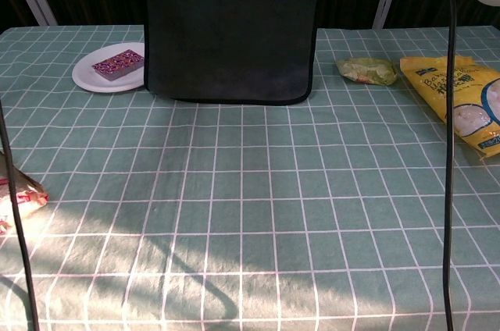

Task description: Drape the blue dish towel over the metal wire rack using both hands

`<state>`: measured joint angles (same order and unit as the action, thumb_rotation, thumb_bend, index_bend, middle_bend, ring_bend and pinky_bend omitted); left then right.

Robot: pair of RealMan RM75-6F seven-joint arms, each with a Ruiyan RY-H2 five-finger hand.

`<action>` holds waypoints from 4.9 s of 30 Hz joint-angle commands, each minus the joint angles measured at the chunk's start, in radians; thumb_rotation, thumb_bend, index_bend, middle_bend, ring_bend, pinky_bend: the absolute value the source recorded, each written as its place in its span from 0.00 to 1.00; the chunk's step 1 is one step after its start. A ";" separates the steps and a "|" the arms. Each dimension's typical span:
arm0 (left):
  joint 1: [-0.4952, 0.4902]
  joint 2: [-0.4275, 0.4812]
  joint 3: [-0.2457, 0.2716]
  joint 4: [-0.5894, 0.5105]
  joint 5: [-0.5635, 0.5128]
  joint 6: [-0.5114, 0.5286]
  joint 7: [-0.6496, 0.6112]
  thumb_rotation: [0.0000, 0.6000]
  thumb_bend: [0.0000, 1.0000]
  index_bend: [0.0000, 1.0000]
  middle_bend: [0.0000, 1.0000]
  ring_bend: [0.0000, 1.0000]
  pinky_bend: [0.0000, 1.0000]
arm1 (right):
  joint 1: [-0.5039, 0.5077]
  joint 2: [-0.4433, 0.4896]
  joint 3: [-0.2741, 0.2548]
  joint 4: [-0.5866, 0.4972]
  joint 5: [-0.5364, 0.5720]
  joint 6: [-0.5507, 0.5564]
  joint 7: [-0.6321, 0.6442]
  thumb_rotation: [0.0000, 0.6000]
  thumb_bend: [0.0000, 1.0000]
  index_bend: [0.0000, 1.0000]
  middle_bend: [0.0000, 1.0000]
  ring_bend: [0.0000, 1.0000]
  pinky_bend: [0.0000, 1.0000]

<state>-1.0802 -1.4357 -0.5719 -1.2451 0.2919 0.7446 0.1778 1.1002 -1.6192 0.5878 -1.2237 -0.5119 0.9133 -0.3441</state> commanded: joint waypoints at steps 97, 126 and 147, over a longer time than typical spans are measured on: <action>-0.047 0.101 0.071 -0.153 -0.208 0.083 0.002 1.00 0.60 0.88 0.29 0.23 0.31 | -0.008 0.138 -0.123 0.011 0.022 -0.120 0.201 1.00 0.50 1.00 0.16 0.00 0.00; -0.135 -0.119 -0.029 0.427 -0.202 0.058 -0.041 0.72 0.14 0.00 0.00 0.07 0.11 | 0.211 -0.117 -0.051 0.549 -0.005 -0.178 0.150 1.00 0.01 0.00 0.00 0.00 0.00; 0.487 0.380 0.398 -0.683 0.827 0.600 -0.053 0.44 0.17 0.11 0.06 0.06 0.13 | -0.557 0.499 -0.490 -0.740 -0.686 0.518 0.044 1.00 0.08 0.00 0.00 0.00 0.00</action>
<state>-0.8661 -1.2406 -0.4368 -1.6483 0.7046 1.1375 0.0728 0.8389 -1.3122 0.3458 -1.7022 -0.8835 1.1326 -0.2168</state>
